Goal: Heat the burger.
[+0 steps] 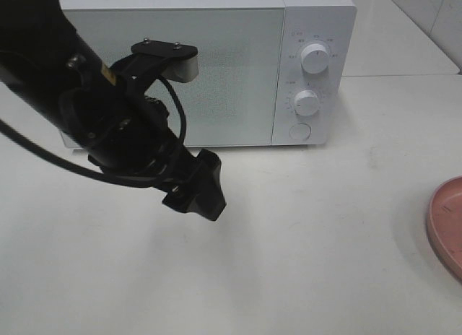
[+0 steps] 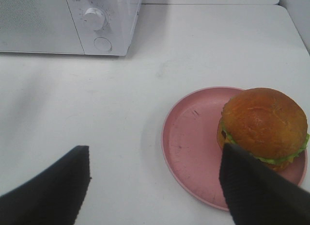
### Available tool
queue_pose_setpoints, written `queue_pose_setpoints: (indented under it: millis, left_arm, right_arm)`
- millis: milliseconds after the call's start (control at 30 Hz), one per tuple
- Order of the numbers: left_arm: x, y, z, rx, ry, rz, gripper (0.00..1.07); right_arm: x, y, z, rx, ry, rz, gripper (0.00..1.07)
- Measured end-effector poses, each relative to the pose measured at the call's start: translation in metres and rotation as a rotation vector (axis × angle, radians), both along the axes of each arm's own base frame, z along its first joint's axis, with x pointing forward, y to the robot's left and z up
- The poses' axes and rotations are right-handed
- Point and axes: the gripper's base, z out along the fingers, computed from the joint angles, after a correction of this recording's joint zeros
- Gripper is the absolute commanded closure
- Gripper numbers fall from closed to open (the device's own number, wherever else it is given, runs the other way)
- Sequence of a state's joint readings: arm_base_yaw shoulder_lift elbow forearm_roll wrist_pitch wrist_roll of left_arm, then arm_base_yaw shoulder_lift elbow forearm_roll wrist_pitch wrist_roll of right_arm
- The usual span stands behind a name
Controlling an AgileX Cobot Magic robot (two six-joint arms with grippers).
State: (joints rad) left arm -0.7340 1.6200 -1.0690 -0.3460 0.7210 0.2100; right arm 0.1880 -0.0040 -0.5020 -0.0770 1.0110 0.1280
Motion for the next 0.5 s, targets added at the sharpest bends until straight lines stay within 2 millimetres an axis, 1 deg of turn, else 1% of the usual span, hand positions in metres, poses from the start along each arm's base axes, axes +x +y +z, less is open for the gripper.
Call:
queue_pose_setpoints:
  millis: [33, 133, 200, 233, 267, 300, 333, 367, 400, 433, 467, 500]
  left_arm:
    - [-0.005, 0.007, 0.006, 0.02, 0.036, -0.005, 0.08]
    - [-0.006, 0.012, 0.01, 0.029, 0.053, -0.002, 0.08]
    - [-0.001, 0.038, 0.022, 0.051, 0.094, 0.067, 0.08]
    - [-0.001, 0.038, 0.022, 0.051, 0.094, 0.067, 0.08]
    - [0.001, 0.047, 0.026, 0.052, 0.099, 0.096, 0.08]
    - [0.005, 0.063, 0.033, 0.055, 0.103, 0.144, 0.08]
    - [0.005, 0.063, 0.033, 0.055, 0.103, 0.144, 0.08]
    - [0.008, 0.081, 0.039, 0.064, 0.111, 0.195, 0.08]
    - [0.008, 0.081, 0.039, 0.064, 0.111, 0.195, 0.08]
    - [0.008, 0.091, 0.041, 0.071, 0.115, 0.22, 0.08]
    - [0.008, 0.109, 0.044, 0.082, 0.119, 0.268, 0.08]
    - [0.008, 0.109, 0.044, 0.082, 0.119, 0.268, 0.08]
  right_arm:
    - [0.0, 0.0, 0.0, 0.0, 0.0, 0.0, 0.34]
    - [0.0, 0.0, 0.0, 0.0, 0.0, 0.0, 0.34]
    - [0.0, 0.0, 0.0, 0.0, 0.0, 0.0, 0.34]
    - [0.0, 0.0, 0.0, 0.0, 0.0, 0.0, 0.34]
    - [0.0, 0.0, 0.0, 0.0, 0.0, 0.0, 0.34]
    - [0.0, 0.0, 0.0, 0.0, 0.0, 0.0, 0.34]
    - [0.0, 0.0, 0.0, 0.0, 0.0, 0.0, 0.34]
    - [0.0, 0.0, 0.0, 0.0, 0.0, 0.0, 0.34]
    - [0.0, 0.0, 0.0, 0.0, 0.0, 0.0, 0.34]
    - [0.0, 0.0, 0.0, 0.0, 0.0, 0.0, 0.34]
    - [0.0, 0.0, 0.0, 0.0, 0.0, 0.0, 0.34]
    - [0.0, 0.0, 0.0, 0.0, 0.0, 0.0, 0.34]
